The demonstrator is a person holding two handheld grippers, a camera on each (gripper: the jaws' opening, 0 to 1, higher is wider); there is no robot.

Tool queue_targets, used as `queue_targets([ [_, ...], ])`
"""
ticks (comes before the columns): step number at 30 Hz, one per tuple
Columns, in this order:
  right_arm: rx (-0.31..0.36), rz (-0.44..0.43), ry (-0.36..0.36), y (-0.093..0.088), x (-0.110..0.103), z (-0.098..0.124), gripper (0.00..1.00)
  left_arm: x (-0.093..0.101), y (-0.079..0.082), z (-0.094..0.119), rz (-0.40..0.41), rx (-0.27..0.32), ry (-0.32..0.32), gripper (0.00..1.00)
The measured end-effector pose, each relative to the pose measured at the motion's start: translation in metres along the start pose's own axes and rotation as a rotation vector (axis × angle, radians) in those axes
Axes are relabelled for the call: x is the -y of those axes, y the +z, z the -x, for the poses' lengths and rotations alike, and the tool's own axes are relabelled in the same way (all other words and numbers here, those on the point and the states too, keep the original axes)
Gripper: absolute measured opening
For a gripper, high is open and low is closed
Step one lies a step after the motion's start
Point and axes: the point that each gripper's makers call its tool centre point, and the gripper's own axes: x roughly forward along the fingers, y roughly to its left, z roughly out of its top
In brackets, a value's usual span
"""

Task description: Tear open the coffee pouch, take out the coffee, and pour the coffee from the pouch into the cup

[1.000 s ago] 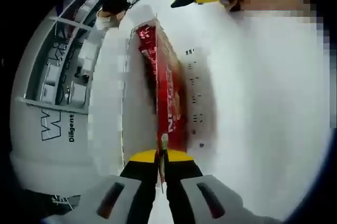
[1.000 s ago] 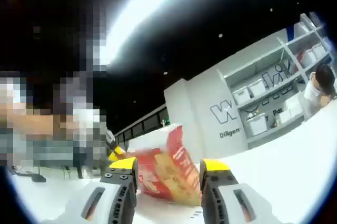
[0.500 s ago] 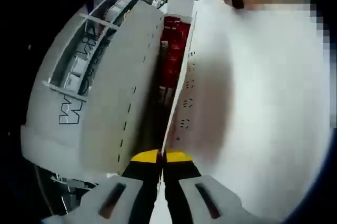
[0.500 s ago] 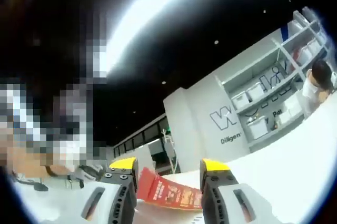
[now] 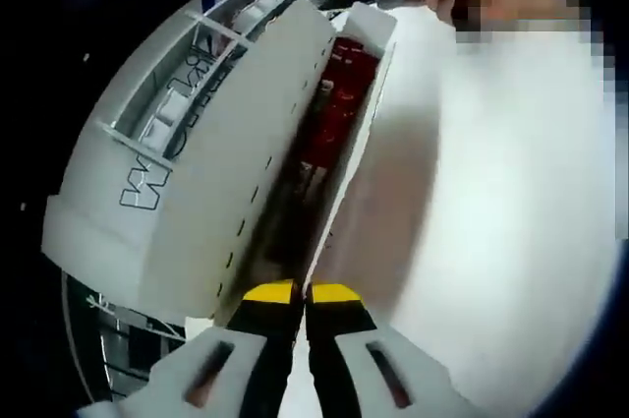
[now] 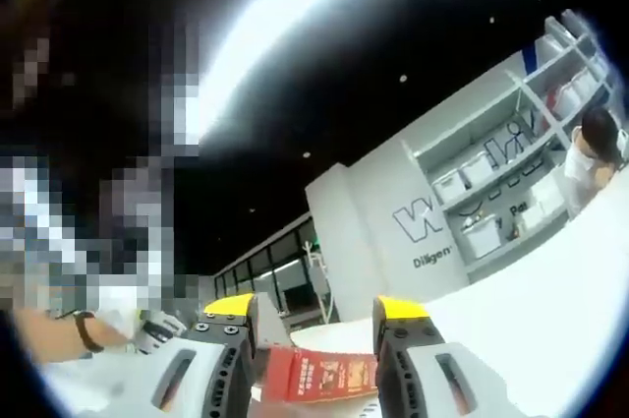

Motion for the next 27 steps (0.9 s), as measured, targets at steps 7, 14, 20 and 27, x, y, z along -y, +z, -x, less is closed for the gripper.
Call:
queue_targets([
  [7, 0.032, -0.012, 0.013, 0.011, -0.009, 0.008, 0.31, 0.003, -0.003, -0.001, 0.033, 0.024, -0.012, 0.05],
  [14, 0.028, 0.023, 0.253, 0.023, -0.070, 0.019, 0.12, 0.011, -0.006, 0.003, 0.094, 0.042, -0.057, 0.06],
  [20, -0.212, 0.102, 0.288, -0.017, -0.079, 0.016, 0.04, 0.015, -0.003, 0.006, 0.100, 0.043, -0.064, 0.06],
  [27, -0.540, 0.277, 0.146, -0.073, -0.061, -0.001, 0.11, 0.017, 0.000, 0.006, 0.092, 0.035, -0.067, 0.06],
])
